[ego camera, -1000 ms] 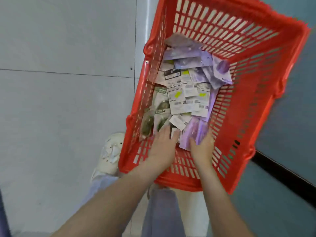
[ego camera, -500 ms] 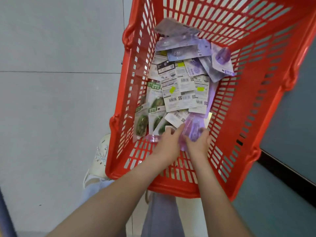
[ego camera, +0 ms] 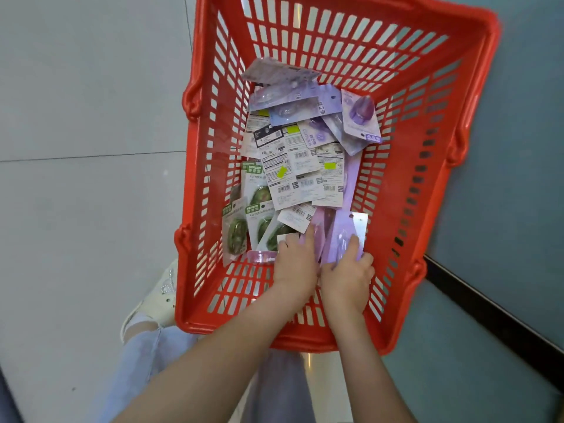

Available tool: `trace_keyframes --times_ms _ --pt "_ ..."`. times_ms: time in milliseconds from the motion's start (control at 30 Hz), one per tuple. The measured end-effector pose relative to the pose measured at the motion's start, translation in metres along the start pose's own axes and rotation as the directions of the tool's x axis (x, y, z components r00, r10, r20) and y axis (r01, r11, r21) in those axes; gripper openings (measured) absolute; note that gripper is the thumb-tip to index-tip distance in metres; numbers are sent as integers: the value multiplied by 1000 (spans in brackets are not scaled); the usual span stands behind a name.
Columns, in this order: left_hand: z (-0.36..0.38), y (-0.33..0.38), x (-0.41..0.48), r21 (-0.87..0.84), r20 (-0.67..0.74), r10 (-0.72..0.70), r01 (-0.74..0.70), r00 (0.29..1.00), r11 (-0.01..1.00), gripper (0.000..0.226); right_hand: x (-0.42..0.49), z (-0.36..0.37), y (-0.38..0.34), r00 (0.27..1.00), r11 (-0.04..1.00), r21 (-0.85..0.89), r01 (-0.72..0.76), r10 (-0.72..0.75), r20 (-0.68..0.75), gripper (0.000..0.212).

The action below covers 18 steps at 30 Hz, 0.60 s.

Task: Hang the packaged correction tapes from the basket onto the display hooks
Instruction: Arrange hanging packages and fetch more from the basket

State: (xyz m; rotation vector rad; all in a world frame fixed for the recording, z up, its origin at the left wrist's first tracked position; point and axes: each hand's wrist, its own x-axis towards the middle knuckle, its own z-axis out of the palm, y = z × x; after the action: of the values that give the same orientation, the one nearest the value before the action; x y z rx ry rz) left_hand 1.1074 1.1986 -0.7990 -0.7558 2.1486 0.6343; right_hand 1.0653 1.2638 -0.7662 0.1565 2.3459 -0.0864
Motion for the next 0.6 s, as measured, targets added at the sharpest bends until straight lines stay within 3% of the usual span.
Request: trace_keyframes --times_ms 133,200,300,433,600 --pt "-70 -9 -42 -240 253 2 60 968 969 71 -37 -35 -19 1000 993 115 2 -2 0 66" --pt "-116 -15 -70 -308 277 -36 124 960 943 68 -65 -66 -31 999 979 200 36 -29 -34 67" --pt "-196 -21 -117 -410 241 -3 105 971 906 69 -116 -133 -51 982 937 298 181 -155 -109 70" --pt "-302 -15 -195 -558 30 169 -124 985 821 85 -193 -232 -71 936 847 401 350 -304 -176 76" --pt "-423 16 -320 -674 -96 533 -449 840 587 79 -306 -351 -79 871 673 555 489 -344 -350 78"
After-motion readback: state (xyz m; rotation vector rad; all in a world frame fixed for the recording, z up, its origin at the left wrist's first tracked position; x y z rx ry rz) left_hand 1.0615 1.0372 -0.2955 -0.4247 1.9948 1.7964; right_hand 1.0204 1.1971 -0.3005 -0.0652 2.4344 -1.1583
